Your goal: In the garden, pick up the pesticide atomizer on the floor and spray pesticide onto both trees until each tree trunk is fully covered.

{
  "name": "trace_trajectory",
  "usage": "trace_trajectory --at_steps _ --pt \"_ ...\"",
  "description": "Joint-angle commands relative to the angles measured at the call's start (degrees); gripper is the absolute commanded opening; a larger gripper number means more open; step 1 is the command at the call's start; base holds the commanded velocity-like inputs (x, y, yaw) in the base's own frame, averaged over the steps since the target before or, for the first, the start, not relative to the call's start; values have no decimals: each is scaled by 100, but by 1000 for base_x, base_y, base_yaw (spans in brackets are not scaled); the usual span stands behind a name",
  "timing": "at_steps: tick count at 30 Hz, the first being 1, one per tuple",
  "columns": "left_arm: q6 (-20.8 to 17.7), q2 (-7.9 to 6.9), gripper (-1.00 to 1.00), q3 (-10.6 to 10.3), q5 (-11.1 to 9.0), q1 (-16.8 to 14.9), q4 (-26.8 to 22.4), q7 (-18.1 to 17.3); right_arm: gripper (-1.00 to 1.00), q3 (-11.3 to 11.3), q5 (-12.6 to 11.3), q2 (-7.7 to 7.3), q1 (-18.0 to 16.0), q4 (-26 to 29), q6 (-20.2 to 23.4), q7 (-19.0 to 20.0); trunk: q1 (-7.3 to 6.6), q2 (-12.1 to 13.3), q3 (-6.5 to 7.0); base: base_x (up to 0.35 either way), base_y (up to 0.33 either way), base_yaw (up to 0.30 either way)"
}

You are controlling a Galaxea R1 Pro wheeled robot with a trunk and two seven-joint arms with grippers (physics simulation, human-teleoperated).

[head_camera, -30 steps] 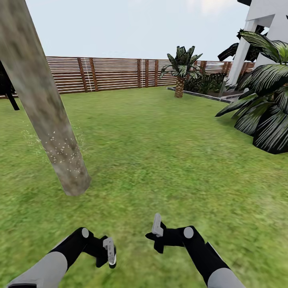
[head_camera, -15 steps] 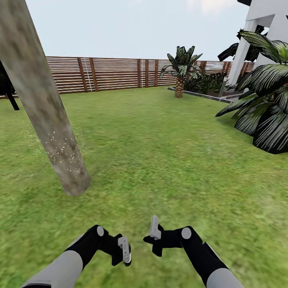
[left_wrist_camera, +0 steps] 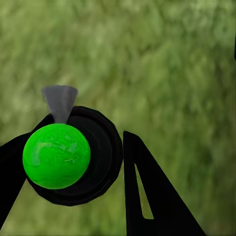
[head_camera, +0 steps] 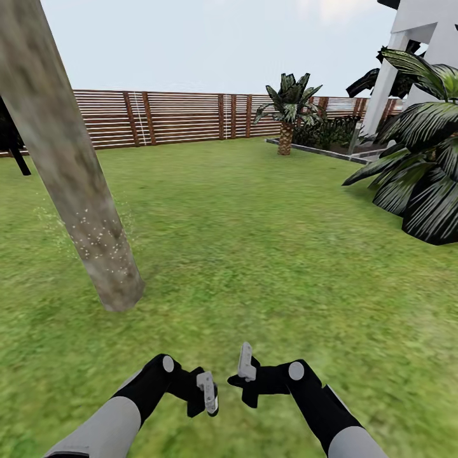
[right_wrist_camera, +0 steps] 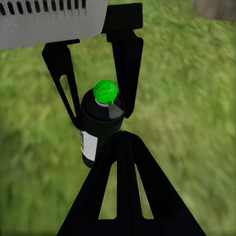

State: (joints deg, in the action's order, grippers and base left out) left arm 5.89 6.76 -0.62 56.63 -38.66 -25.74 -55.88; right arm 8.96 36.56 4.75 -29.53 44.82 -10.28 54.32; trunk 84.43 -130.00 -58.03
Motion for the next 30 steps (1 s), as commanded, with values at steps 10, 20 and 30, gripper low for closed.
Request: trace_trajectory --at_steps 10,20,30 --pt "-14 113 -100 -262 -9 8 8 5 -100 0 0 0 0 0 -8 0 0 0 0 0 0 0" --pt "41 133 -100 -302 -56 15 14 -6 -100 0 0 0 0 0 -9 0 0 0 0 0 0 0" --pt "103 107 -100 -275 -141 17 26 -20 -100 0 0 -6 0 0 -9 0 0 0 0 0 0 0"
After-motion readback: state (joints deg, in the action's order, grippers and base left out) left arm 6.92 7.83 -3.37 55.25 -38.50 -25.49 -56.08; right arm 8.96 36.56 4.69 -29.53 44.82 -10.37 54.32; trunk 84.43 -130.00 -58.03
